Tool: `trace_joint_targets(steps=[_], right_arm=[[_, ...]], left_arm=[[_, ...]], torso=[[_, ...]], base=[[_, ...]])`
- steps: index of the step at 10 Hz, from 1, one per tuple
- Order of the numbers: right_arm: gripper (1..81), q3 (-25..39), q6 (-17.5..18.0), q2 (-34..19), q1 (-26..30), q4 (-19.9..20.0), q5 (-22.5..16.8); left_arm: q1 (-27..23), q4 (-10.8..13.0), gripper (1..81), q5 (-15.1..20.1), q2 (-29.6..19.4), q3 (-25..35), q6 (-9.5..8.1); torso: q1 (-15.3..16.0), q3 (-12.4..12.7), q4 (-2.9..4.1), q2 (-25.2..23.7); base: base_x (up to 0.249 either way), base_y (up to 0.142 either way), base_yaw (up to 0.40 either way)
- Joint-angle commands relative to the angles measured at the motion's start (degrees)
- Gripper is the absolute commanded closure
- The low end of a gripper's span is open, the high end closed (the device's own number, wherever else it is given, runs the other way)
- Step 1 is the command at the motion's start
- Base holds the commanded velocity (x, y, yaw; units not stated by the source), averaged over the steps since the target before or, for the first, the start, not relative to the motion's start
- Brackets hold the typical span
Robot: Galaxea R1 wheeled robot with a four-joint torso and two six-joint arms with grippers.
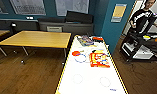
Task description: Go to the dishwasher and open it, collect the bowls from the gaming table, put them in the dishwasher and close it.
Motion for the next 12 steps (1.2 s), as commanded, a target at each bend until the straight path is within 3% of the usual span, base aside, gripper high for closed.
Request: trace_joint_targets(steps=[1,5,7,8,12], right_arm=[[81.1,-1.6,0.2,-1.1,0.9,-0.8,-3.3],[81.1,-5.9,0.2,2.1,0.7,-0.9,-5.2],[81.1,-6.9,0.2,2.9,0.4,-0.9,-6.0],[81.1,-7.0,0.2,3.1,0.2,-0.8,-6.0],[81.1,-8.9,0.2,4.9,0.0,-0.7,-6.0]], left_arm=[[12.0,10.0,81.1,-15.2,4.5,-12.8,2.91],[21.6,9.8,81.1,-22.7,14.4,-32.9,2.82],[26.2,9.6,81.1,-29.6,19.7,-44.6,2.73],[27.4,9.6,81.1,-31.1,21.7,-48.4,2.64],[29.9,9.4,81.1,-30.2,31.8,-62.1,2.38]], torso=[[0.0,0.0,0.00,0.0],[0.0,0.0,0.00,0.0],[0.0,0.0,0.00,0.0],[0.0,0.0,0.00,0.0],[0.0,0.0,0.00,0.0]], base=[[0.000,0.000,0.000],[0.000,0.000,0.000],[0.000,0.000,0.000],[0.000,0.000,0.000],[0.000,0.000,0.000]])
